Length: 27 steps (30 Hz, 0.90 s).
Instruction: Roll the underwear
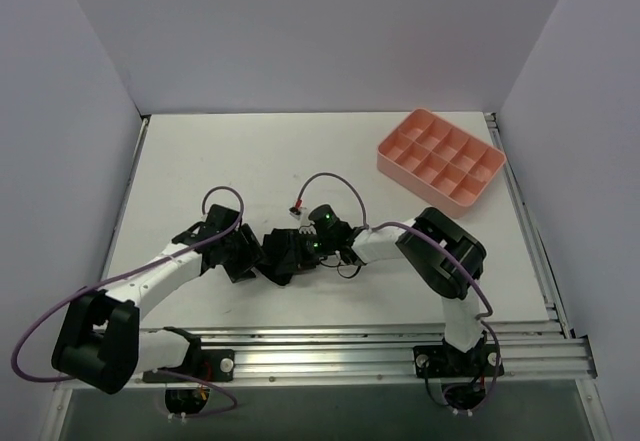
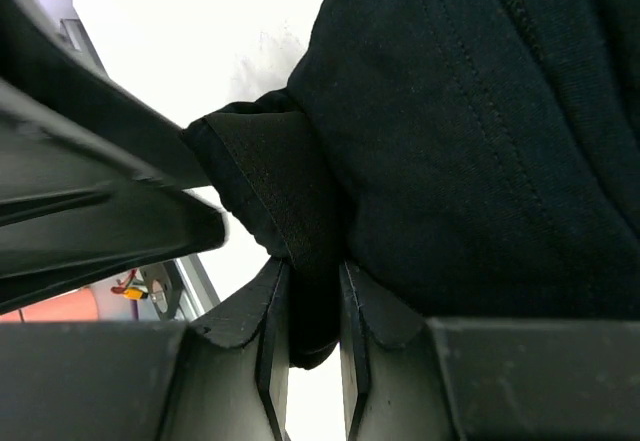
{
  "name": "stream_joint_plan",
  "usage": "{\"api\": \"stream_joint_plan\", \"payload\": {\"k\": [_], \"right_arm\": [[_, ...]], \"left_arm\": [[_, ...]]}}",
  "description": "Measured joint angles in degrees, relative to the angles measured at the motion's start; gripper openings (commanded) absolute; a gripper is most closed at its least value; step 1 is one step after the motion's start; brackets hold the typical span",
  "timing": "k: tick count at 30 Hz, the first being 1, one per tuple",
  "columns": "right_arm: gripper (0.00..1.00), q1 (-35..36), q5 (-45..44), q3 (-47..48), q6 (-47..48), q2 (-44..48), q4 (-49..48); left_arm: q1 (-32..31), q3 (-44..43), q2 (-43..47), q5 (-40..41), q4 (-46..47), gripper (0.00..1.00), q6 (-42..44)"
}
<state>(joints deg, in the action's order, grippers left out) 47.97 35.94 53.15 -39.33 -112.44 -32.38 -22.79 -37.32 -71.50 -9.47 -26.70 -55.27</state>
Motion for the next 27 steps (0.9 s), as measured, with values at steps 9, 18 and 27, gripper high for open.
{"api": "stream_joint_plan", "payload": {"k": [9, 18, 27], "right_arm": [[0.0, -0.31, 1.44, 0.55, -2.47, -0.94, -0.44], [0.21, -0.42, 1.36, 0.68, -4.59, -1.18, -0.22], [0.48, 2.64, -10.29, 4.42, 3.98, 5.27, 15.76]], "left_arm": [[-0.13, 1.09, -4.37, 2.71, 3.58, 0.65, -2.16], [-0.35, -0.35, -10.14, 0.68, 7.93, 0.35, -3.06], [0.13, -5.29, -16.0, -4.66, 6.21, 0.23, -0.66]]}}
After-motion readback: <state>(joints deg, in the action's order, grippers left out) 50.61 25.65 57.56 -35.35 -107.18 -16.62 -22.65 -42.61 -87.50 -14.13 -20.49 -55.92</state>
